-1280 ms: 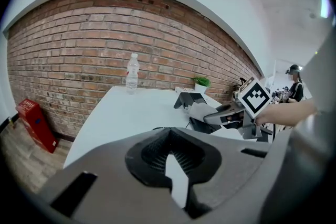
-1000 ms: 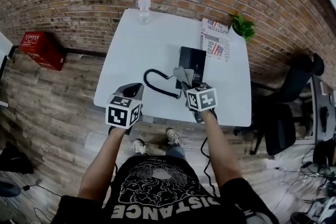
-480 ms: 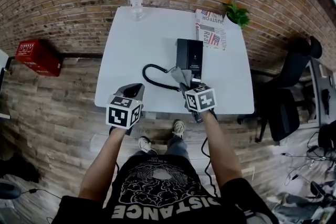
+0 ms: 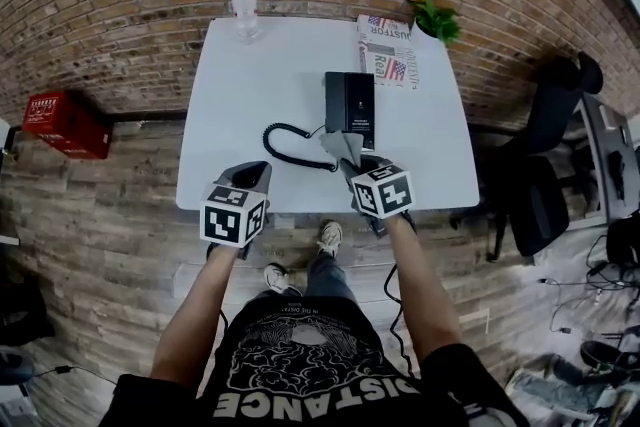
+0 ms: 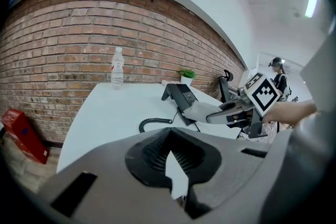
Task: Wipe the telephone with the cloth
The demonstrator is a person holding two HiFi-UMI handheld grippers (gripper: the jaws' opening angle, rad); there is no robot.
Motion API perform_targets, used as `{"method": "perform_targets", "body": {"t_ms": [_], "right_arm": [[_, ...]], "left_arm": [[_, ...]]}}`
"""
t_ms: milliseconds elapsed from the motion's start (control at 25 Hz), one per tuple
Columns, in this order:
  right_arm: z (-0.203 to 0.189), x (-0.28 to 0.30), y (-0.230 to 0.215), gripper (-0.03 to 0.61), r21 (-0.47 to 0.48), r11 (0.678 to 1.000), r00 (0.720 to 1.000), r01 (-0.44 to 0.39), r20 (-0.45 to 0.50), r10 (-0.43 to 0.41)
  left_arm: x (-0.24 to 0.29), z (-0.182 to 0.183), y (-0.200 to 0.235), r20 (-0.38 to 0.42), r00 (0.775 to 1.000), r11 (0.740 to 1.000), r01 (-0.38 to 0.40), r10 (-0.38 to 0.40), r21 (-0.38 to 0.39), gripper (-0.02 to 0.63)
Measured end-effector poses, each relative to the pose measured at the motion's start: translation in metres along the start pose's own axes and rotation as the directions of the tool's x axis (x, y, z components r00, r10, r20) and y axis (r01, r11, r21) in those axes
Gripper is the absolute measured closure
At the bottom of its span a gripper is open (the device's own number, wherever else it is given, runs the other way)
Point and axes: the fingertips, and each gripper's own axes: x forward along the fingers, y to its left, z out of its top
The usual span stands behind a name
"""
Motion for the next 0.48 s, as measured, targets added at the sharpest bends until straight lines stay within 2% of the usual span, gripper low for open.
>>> {"method": "perform_targets", "body": {"t_ms": [320, 480], "right_arm": [[0.061, -0.037, -0.03, 0.566, -0.047, 0.998, 0.994, 0.037, 0.103, -0.032], [0.087, -0.042, -0.052, 0.566, -0.073, 0.996, 0.991, 0.054, 0.122, -0.045]], "left_arm": [[0.014, 0.017, 0.001, 0.018, 1.0, 1.0, -0.006, 0.006, -0.012, 0.609], [0.024, 0.027, 0.007, 0.024, 0.999, 1.0, -0.02, 0.021, -0.024, 0.609]]}}
